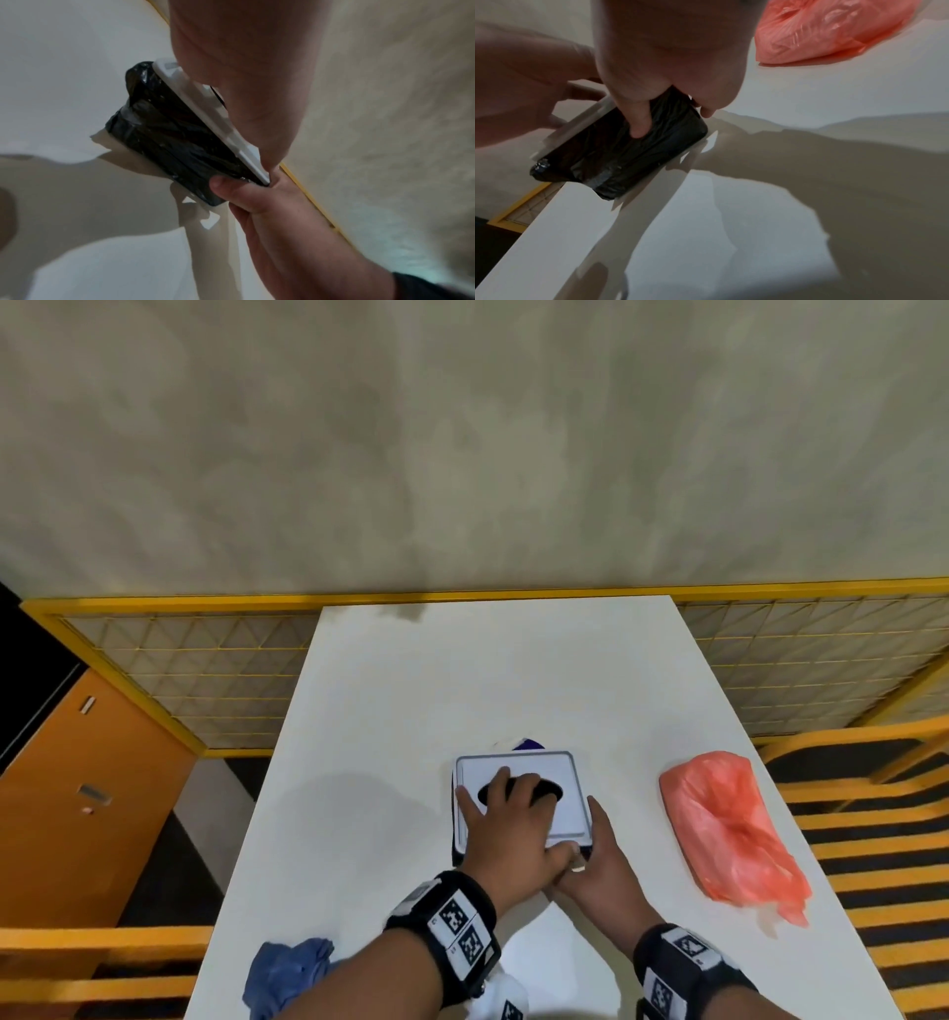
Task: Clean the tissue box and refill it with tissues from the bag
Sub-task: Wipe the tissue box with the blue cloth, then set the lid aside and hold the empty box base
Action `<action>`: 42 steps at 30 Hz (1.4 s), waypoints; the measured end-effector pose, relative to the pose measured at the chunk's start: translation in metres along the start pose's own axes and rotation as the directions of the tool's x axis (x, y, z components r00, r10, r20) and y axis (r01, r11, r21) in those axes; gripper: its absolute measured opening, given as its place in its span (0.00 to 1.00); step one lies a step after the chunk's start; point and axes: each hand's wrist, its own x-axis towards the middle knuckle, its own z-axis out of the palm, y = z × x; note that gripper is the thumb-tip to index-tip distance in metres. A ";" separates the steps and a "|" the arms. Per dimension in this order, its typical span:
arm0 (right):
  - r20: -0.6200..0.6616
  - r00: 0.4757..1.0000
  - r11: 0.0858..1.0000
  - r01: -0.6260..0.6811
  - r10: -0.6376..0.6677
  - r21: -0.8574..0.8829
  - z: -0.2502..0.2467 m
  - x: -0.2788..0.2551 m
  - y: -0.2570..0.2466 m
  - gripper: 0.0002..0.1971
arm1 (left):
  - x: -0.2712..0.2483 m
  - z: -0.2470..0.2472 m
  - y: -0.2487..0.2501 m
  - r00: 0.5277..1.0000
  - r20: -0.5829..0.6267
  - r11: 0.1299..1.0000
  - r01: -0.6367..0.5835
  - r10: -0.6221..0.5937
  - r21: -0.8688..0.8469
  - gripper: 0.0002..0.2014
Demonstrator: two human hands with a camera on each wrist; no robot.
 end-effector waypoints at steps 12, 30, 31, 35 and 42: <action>-0.074 0.995 0.994 -0.066 0.060 -0.083 0.004 0.004 0.015 0.29 | 0.002 -0.009 0.001 0.986 0.162 0.999 0.045 -0.046 0.006 0.31; -0.148 0.987 0.989 -0.080 0.061 -0.125 -0.010 0.013 0.018 0.26 | -0.022 -0.097 -0.115 0.951 -0.112 0.892 0.223 -0.287 -0.392 0.28; -0.162 0.984 0.987 -0.091 0.069 -0.129 -0.010 0.010 0.018 0.26 | -0.025 -0.090 -0.130 0.943 -0.062 0.904 0.293 -0.327 -0.312 0.31; -0.183 0.980 0.984 -0.109 0.082 -0.139 -0.008 0.002 0.021 0.24 | -0.047 -0.059 -0.163 0.897 0.204 0.920 0.390 -0.391 0.047 0.31; -0.169 0.979 0.985 -0.133 0.113 -0.109 -0.010 0.000 0.023 0.32 | -0.062 -0.027 -0.174 0.886 0.268 0.911 0.307 -0.379 0.274 0.29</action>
